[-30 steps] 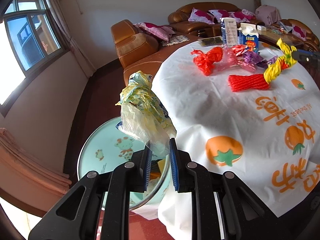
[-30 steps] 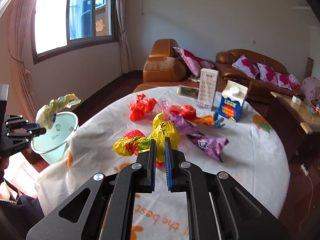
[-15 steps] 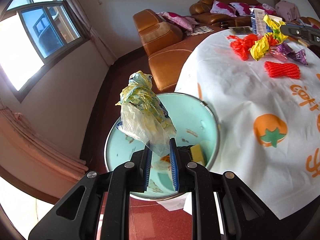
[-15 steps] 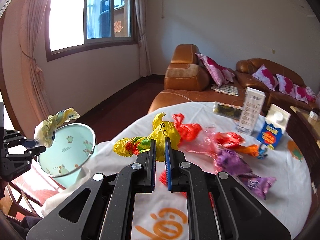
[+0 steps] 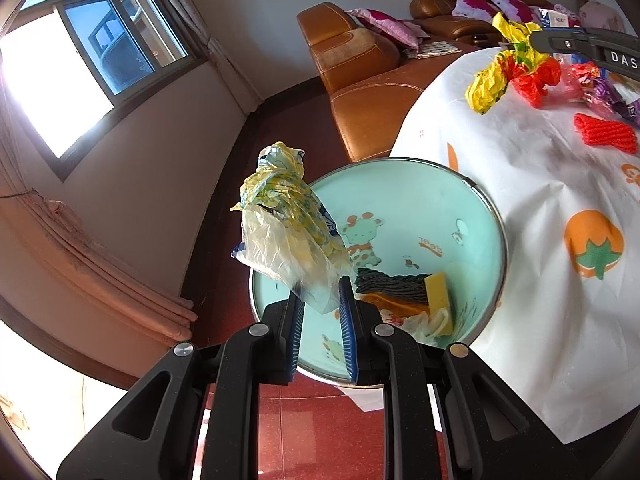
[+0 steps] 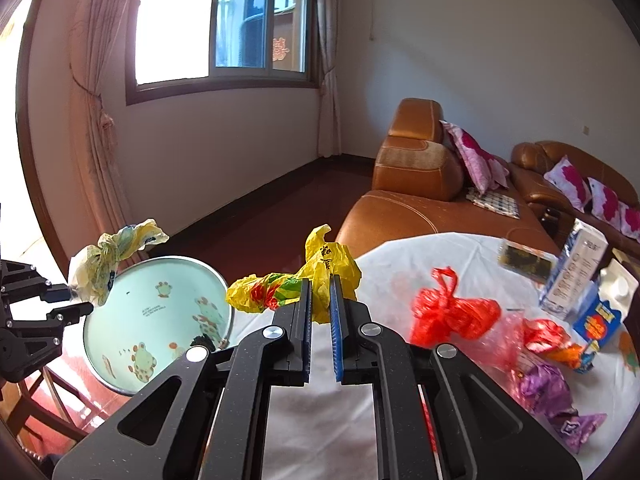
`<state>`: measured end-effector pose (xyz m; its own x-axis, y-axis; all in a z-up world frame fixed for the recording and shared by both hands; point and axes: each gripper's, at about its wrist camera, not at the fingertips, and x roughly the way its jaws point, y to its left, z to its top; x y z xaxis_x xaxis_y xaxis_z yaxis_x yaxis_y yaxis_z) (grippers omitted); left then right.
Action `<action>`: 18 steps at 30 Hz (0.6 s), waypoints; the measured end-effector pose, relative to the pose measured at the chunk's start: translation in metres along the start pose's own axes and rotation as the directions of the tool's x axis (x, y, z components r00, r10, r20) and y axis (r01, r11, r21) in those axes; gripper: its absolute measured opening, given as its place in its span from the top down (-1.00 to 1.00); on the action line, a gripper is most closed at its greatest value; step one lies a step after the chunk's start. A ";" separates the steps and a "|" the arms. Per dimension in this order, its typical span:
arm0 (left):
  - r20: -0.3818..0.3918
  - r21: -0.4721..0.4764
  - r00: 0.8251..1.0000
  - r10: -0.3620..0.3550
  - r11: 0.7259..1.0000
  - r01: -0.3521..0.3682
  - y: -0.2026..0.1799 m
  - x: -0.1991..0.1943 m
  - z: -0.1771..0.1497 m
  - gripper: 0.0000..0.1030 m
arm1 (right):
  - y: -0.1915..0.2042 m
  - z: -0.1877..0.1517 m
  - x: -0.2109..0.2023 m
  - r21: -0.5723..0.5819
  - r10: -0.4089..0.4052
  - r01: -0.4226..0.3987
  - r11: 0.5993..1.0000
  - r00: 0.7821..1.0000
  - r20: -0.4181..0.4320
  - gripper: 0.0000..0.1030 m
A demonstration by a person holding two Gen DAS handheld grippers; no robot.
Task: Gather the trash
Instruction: 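Carry the plastic bag and yellow wrapper over the light-blue bin with both tools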
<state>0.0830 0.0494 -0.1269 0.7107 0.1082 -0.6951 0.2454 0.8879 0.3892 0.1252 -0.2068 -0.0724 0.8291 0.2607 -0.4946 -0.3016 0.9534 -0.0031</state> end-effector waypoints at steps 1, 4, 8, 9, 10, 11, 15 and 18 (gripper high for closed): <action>-0.002 -0.002 1.000 0.002 1.000 -0.002 0.000 0.000 -0.001 0.66 | 0.004 0.001 0.004 -0.010 0.006 -0.006 1.000 1.000 -0.001 0.83; -0.010 -0.002 1.000 0.019 1.000 -0.019 0.002 0.004 -0.001 0.66 | 0.015 0.002 0.013 -0.038 0.018 -0.018 0.999 1.000 -0.009 0.83; -0.024 0.002 0.999 0.039 0.999 -0.039 0.003 0.008 -0.002 0.66 | 0.023 0.001 0.022 -0.064 0.030 -0.031 0.997 0.999 -0.017 0.83; -0.026 0.002 0.999 0.044 0.999 -0.044 0.003 0.008 -0.002 0.66 | 0.026 0.001 0.023 -0.072 0.033 -0.034 0.997 0.999 -0.018 0.83; -0.027 0.002 0.999 0.046 0.999 -0.046 0.002 0.008 -0.001 0.66 | 0.029 0.000 0.025 -0.084 0.035 -0.036 0.996 0.999 -0.018 0.83; -0.028 0.001 0.998 0.047 0.999 -0.047 0.003 0.009 -0.001 0.66 | 0.032 0.000 0.026 -0.094 0.037 -0.039 0.995 0.999 -0.018 0.83; -0.029 0.011 0.997 0.068 0.998 -0.068 0.004 0.010 -0.001 0.66 | 0.041 0.000 0.031 -0.135 0.042 -0.044 0.990 0.999 -0.017 0.83; -0.029 0.032 0.994 0.105 0.994 -0.104 0.002 0.010 -0.002 0.66 | 0.045 -0.001 0.034 -0.160 0.045 -0.047 0.986 0.999 -0.016 0.83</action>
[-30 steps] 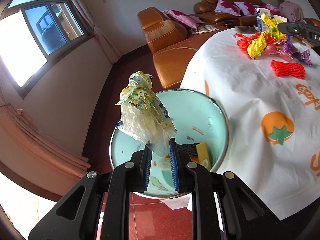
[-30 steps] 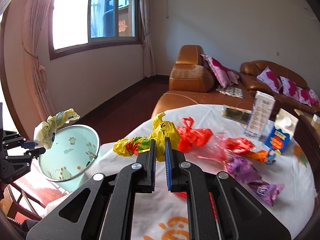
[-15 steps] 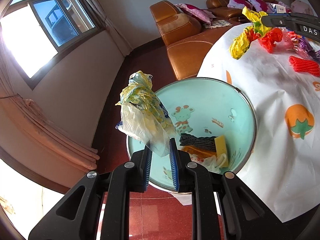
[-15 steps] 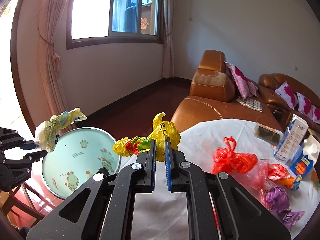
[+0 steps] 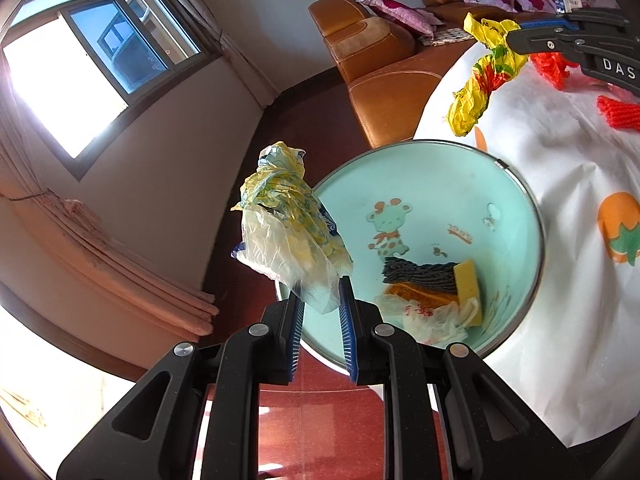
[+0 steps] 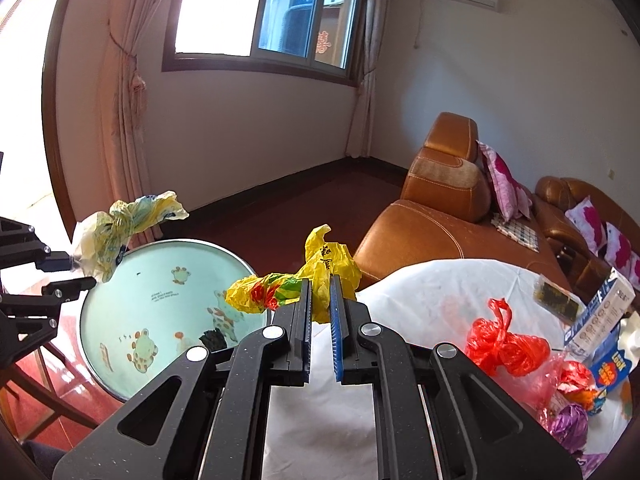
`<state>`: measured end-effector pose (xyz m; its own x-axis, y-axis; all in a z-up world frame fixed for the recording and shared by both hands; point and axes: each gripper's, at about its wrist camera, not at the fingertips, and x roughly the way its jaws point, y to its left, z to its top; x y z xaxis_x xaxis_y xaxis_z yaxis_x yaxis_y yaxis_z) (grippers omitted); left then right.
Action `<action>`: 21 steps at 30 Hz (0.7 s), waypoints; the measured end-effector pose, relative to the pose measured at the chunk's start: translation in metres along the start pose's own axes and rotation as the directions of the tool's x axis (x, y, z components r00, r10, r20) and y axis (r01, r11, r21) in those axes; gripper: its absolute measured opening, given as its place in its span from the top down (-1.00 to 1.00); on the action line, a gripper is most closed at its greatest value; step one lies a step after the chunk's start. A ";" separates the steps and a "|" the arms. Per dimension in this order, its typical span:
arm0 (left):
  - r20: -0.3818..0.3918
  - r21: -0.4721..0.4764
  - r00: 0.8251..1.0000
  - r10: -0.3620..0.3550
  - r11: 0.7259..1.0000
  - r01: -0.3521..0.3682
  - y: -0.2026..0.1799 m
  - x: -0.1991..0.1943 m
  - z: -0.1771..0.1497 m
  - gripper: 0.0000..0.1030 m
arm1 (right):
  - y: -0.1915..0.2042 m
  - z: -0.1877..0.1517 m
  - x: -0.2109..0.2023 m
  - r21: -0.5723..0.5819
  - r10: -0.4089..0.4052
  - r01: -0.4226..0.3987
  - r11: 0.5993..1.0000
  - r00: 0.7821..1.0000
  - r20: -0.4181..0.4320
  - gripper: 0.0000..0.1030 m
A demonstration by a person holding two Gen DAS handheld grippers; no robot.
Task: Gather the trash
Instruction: 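Carry the plastic bag and yellow wrapper over the light-blue bin with both tools, then open both tools to drop the bag and wrapper into the bin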
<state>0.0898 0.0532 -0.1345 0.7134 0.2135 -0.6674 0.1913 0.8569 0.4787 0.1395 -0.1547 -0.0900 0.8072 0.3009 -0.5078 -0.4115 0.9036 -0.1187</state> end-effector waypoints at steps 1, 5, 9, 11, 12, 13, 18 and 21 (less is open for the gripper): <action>0.003 0.007 1.000 0.014 1.000 -0.014 0.000 0.000 -0.001 0.66 | 0.002 0.000 0.002 -0.006 0.004 -0.004 1.000 1.000 -0.001 0.83; 0.000 0.006 1.000 0.018 1.000 -0.018 0.001 0.000 -0.001 0.66 | 0.007 -0.002 0.006 -0.026 0.010 -0.010 1.000 1.000 -0.003 0.83; -0.004 0.013 1.000 0.017 1.000 -0.017 0.000 0.001 -0.001 0.66 | 0.012 -0.002 0.008 -0.047 0.011 -0.011 0.999 1.000 -0.004 0.83; -0.006 0.015 1.000 0.015 1.000 -0.015 -0.003 0.001 -0.001 0.66 | 0.014 -0.002 0.009 -0.053 0.012 -0.013 0.999 1.000 -0.006 0.83; -0.006 0.017 1.000 0.015 1.000 -0.015 -0.003 0.002 -0.001 0.66 | 0.015 -0.002 0.010 -0.056 0.013 -0.014 0.998 1.000 -0.007 0.83; -0.005 0.019 1.000 0.017 1.000 -0.017 -0.003 0.002 -0.001 0.66 | 0.016 -0.002 0.010 -0.059 0.013 -0.014 0.998 1.000 -0.007 0.83; -0.005 0.016 1.000 0.016 1.000 -0.015 -0.003 0.002 -0.002 0.66 | 0.020 0.000 0.012 -0.065 0.016 -0.016 0.998 1.000 -0.010 0.83; -0.004 0.018 1.000 0.014 1.000 -0.014 -0.004 0.002 -0.002 0.65 | 0.021 0.000 0.012 -0.068 0.017 -0.018 0.998 1.000 -0.011 0.83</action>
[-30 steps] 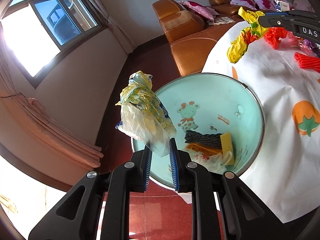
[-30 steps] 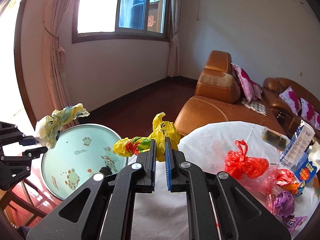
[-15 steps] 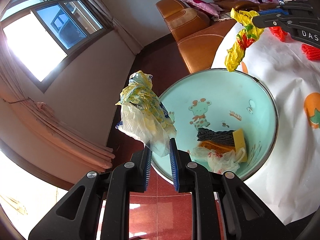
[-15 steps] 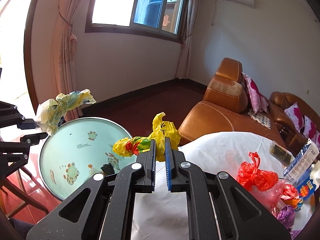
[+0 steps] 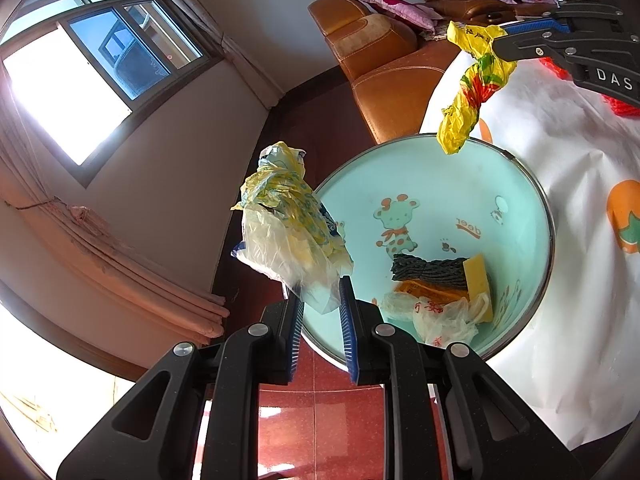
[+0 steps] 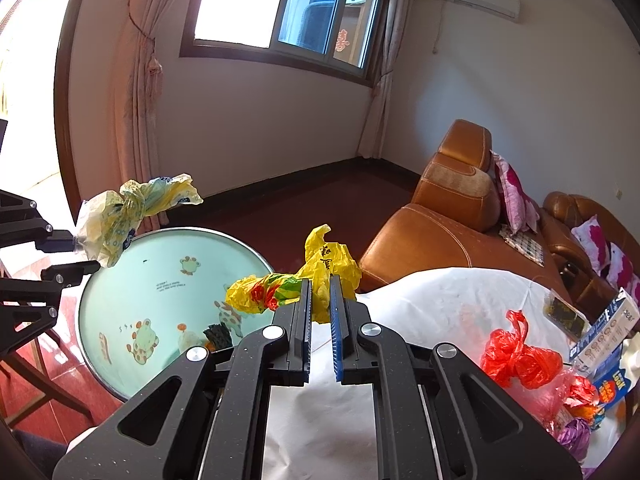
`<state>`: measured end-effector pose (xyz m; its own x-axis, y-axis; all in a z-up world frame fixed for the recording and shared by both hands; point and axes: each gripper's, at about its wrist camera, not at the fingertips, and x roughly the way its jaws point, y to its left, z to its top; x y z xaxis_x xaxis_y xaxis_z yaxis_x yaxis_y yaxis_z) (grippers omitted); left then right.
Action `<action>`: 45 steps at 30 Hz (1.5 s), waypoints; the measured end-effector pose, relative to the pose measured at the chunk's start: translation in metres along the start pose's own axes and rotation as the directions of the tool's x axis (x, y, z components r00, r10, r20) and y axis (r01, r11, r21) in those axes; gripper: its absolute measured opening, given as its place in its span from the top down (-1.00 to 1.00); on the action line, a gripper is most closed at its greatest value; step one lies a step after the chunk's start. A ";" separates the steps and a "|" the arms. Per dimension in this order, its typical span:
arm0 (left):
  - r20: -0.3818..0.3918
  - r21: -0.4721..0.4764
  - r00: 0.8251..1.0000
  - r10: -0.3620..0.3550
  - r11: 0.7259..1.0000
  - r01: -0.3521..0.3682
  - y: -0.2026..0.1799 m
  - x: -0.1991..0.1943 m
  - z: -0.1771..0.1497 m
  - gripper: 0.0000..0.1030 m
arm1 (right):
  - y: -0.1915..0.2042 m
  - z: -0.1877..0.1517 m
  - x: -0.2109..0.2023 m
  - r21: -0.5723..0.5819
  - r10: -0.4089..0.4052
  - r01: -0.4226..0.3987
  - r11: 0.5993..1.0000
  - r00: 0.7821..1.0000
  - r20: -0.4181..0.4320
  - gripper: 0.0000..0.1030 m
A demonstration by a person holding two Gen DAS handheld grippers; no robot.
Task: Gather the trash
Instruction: 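Open both tools to drop the bag and wrapper into the bin, then move both open tools back to the red mesh and purple wrappers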
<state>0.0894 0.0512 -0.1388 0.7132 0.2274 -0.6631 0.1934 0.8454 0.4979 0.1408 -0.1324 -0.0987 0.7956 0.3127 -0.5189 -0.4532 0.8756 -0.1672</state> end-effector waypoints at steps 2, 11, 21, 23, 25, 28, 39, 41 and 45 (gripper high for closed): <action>0.000 0.000 1.000 -0.004 1.000 0.004 0.000 -0.001 0.000 0.65 | 0.002 0.000 0.000 -0.003 0.003 -0.003 1.000 1.000 -0.001 0.83; 0.001 0.000 1.000 -0.016 1.000 0.016 0.000 -0.001 0.000 0.58 | 0.011 -0.001 0.004 -0.021 0.017 -0.017 1.000 1.000 -0.010 0.82; 0.014 -0.001 1.000 -0.015 1.000 0.015 -0.003 -0.003 0.001 0.17 | 0.020 -0.006 0.011 -0.037 0.049 -0.050 0.998 0.998 -0.037 0.42; 0.014 -0.003 1.000 -0.008 1.000 0.008 -0.003 -0.002 0.001 0.01 | 0.019 -0.005 0.012 -0.034 0.048 -0.049 0.998 0.998 -0.036 0.37; 0.015 -0.009 1.000 -0.004 1.000 0.004 -0.002 -0.002 0.001 -0.02 | 0.019 -0.005 0.012 -0.033 0.046 -0.047 0.998 0.998 -0.038 0.36; 0.015 -0.012 1.000 0.000 1.000 0.000 -0.002 -0.002 0.000 -0.02 | 0.020 -0.004 0.012 -0.034 0.045 -0.046 0.998 0.998 -0.040 0.33; 0.017 -0.020 1.000 0.003 1.000 -0.003 0.000 -0.002 0.001 -0.02 | 0.019 -0.005 0.011 -0.032 0.043 -0.044 0.999 0.998 -0.038 0.32; 0.016 -0.022 1.000 0.004 1.000 -0.003 0.001 -0.002 0.000 -0.02 | 0.018 -0.005 0.011 -0.031 0.042 -0.043 0.999 0.998 -0.037 0.31; 0.015 -0.026 1.000 0.005 1.000 -0.005 0.002 -0.001 0.000 -0.02 | 0.017 -0.005 0.011 -0.027 0.038 -0.039 0.999 0.999 -0.035 0.29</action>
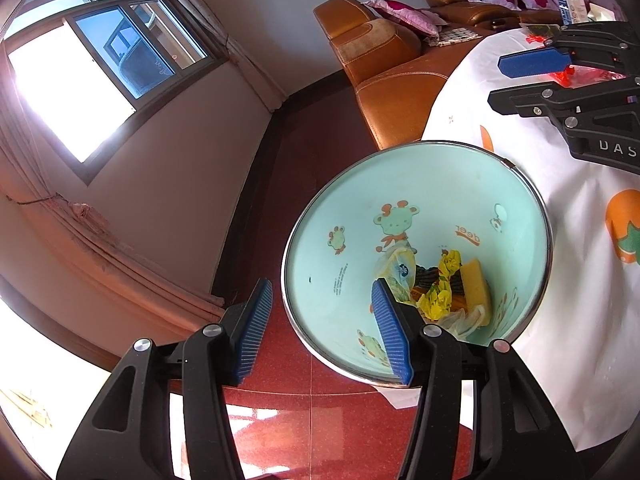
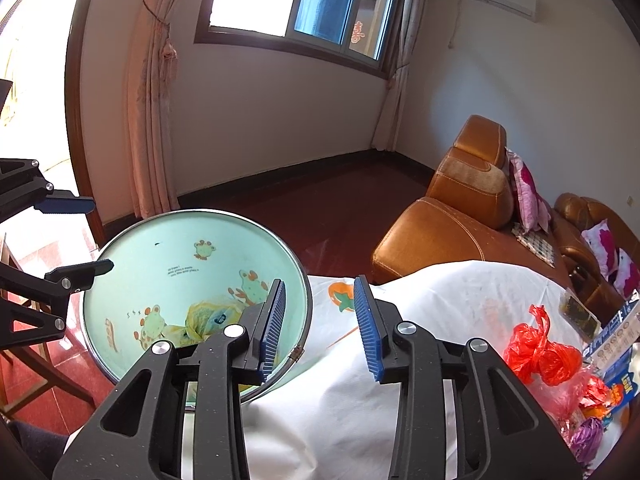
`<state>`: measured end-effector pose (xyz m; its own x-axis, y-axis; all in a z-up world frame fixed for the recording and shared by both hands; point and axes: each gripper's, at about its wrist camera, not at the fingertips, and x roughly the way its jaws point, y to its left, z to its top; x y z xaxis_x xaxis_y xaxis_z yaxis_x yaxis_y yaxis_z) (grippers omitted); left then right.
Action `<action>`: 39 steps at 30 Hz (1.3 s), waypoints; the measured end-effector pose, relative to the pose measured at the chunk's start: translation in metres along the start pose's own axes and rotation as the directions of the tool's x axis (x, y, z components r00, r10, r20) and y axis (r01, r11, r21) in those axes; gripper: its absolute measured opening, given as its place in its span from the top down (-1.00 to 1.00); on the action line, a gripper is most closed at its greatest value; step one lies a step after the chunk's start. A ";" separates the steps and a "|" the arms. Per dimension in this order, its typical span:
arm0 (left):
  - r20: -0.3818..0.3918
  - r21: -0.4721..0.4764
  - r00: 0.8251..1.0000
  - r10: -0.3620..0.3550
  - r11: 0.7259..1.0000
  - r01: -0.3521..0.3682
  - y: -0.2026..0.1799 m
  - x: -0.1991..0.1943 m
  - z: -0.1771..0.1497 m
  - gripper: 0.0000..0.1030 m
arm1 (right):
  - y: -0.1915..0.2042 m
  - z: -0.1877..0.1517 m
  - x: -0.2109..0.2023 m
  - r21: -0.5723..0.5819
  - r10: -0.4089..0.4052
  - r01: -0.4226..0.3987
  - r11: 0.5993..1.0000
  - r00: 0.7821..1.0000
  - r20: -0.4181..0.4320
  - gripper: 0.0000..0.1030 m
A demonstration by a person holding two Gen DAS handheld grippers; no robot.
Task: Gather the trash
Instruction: 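Move both open tools back to the red mesh and purple wrappers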
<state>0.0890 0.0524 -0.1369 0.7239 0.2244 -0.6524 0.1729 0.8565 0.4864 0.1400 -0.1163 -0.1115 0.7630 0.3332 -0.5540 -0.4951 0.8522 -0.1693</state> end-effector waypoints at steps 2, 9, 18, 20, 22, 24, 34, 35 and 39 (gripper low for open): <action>0.000 0.001 1.000 0.000 1.000 0.000 0.000 0.000 0.000 -0.02 | -0.001 0.000 0.000 0.001 -0.001 0.001 1.000 1.000 0.000 0.26; 0.009 -0.017 1.000 -0.009 1.000 0.009 0.001 -0.002 0.001 -0.06 | -0.007 -0.003 -0.012 0.021 -0.034 0.034 0.999 0.999 -0.001 0.21; 0.056 0.021 0.993 -0.106 0.994 0.105 -0.037 -0.015 0.025 -0.06 | -0.083 -0.041 -0.089 0.174 -0.199 0.202 0.964 0.979 -0.036 0.02; 0.077 0.050 0.988 -0.136 0.990 0.132 -0.056 -0.021 0.036 -0.06 | -0.112 -0.063 -0.109 0.245 -0.265 0.278 0.929 0.961 -0.082 0.02; 0.090 0.076 0.981 -0.171 0.983 0.164 -0.074 -0.025 0.046 -0.06 | -0.137 -0.084 -0.127 0.308 -0.310 0.332 0.892 0.943 -0.120 -0.03; 0.115 0.108 0.971 -0.211 0.974 0.199 -0.097 -0.033 0.061 -0.06 | -0.164 -0.109 -0.147 0.368 -0.360 0.397 0.841 0.918 -0.169 -0.09; 0.172 0.234 0.895 -0.412 0.899 0.369 -0.204 -0.061 0.130 -0.09 | -0.227 -0.199 -0.220 0.513 -0.474 0.549 0.660 0.834 -0.283 -0.22; 0.164 0.244 0.891 -0.424 0.892 0.380 -0.215 -0.060 0.135 -0.09 | -0.227 -0.205 -0.224 0.518 -0.476 0.554 0.652 0.831 -0.288 -0.22; 0.127 0.257 0.879 -0.460 0.871 0.419 -0.248 -0.050 0.151 -0.09 | -0.235 -0.225 -0.238 0.543 -0.480 0.562 0.624 0.824 -0.300 -0.23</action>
<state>0.1112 -0.2413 -0.1367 0.6416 -0.2557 -0.7232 0.6253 0.7203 0.3001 -0.0184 -0.4861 -0.1231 0.7416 -0.2562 -0.6200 0.3453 0.9381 0.0254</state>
